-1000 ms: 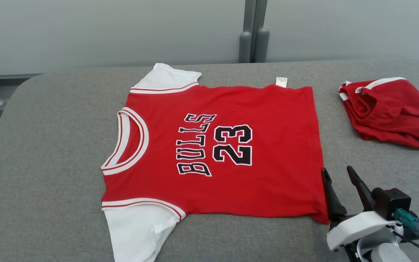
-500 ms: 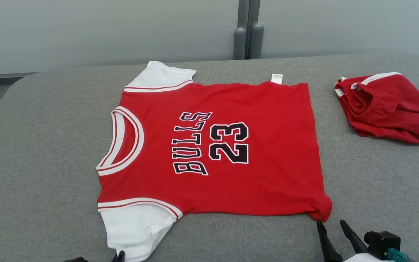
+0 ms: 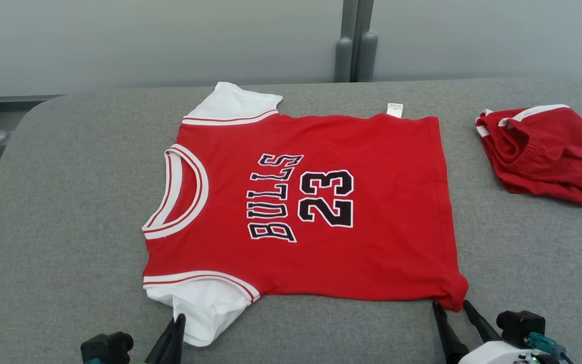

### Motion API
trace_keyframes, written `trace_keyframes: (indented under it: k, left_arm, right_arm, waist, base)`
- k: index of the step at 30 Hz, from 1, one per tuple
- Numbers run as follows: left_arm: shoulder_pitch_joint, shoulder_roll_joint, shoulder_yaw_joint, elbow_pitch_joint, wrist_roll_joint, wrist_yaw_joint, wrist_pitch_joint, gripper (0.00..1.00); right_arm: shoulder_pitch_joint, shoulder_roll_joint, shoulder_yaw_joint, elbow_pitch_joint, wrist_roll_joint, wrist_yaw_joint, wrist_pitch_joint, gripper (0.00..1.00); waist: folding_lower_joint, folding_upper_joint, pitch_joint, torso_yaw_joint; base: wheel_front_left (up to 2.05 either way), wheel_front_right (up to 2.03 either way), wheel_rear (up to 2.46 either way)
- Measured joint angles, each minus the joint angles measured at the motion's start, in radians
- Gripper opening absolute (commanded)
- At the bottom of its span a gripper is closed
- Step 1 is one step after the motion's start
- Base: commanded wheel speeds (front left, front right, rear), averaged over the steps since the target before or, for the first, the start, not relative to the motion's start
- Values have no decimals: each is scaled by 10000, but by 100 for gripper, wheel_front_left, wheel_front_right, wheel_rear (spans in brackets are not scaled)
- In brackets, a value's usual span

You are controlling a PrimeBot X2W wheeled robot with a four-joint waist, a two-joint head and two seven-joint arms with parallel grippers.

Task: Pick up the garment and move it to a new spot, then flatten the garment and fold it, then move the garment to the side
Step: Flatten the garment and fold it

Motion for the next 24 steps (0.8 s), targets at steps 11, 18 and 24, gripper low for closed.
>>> trace_keyframes:
  k: [11, 18, 24]
  left_arm:
    - [14, -2, 31, -389, 17, 119, 59, 0]
    - [30, -15, 244, -725, 15, 293, -61, 0]
    - [21, -35, 497, -1137, -4, 431, -399, 0]
  right_arm:
    - [-383, -67, 94, 702, -180, 88, -2, 33]
    - [-846, -163, 86, 763, -318, 107, -2, 0]
    - [-963, -474, 107, 483, -614, 265, -10, 0]
  waist:
    - [0, 0, 84, 83]
    - [0, 0, 184, -84]
    - [0, 0, 256, -191]
  base:
    - [0, 0, 0]
    - [0, 0, 0]
    - [0, 0, 0]
